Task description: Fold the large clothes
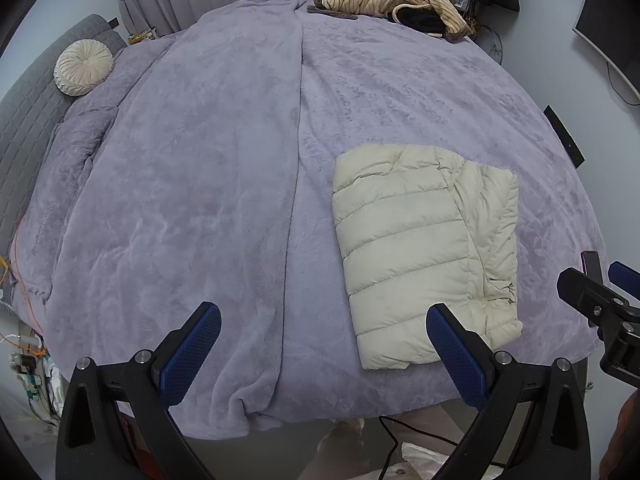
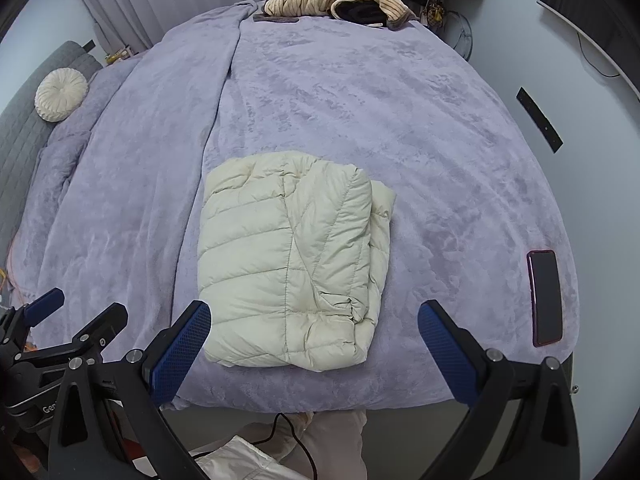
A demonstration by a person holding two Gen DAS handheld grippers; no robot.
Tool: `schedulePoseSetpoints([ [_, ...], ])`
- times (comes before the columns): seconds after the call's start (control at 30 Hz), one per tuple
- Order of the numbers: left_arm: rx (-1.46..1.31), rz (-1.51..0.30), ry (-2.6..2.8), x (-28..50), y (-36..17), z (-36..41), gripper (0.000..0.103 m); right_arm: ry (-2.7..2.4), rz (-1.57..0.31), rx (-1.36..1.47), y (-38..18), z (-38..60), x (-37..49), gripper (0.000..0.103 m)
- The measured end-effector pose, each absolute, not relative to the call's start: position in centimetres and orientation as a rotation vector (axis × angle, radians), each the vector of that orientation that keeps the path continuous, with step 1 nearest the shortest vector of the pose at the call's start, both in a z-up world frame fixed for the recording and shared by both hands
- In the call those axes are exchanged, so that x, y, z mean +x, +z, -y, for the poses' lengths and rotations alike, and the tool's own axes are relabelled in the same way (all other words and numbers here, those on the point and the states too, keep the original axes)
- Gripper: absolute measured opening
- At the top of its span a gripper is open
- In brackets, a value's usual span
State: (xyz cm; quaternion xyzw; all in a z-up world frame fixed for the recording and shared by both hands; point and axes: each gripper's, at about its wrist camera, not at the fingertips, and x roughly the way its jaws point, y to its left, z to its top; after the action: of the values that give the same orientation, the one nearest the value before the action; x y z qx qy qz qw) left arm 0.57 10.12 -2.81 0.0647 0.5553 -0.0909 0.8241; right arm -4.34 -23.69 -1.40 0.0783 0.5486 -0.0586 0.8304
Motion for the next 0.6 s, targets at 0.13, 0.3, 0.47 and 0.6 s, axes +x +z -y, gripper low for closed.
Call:
schedulePoseSetpoints([
  [0.13,0.137,-1.181,-0.193,0.58,-2.81,-10.13,0.103,-0.125,-1.163,0.163,-1.39,23.71,-4.28,0.103],
  [0.3,0.138,-1.181,-0.193,0.61,-2.80,-10.18,0.103,-0.123,-1.164,0.165,-1.37,23.73,-4.28,0.103],
  [0.47,0.137,-1.181,-0.191,0.56,-2.78,-10.30,0.103,-0.125,-1.163,0.164,-1.34,23.65,-4.41,0.103],
  [0.6,0.138,-1.180,-0.188,0.49,-2.75,-10.32,0.103,-0.125,-1.165,0.166,-1.35,23.64,-4.43,0.103],
])
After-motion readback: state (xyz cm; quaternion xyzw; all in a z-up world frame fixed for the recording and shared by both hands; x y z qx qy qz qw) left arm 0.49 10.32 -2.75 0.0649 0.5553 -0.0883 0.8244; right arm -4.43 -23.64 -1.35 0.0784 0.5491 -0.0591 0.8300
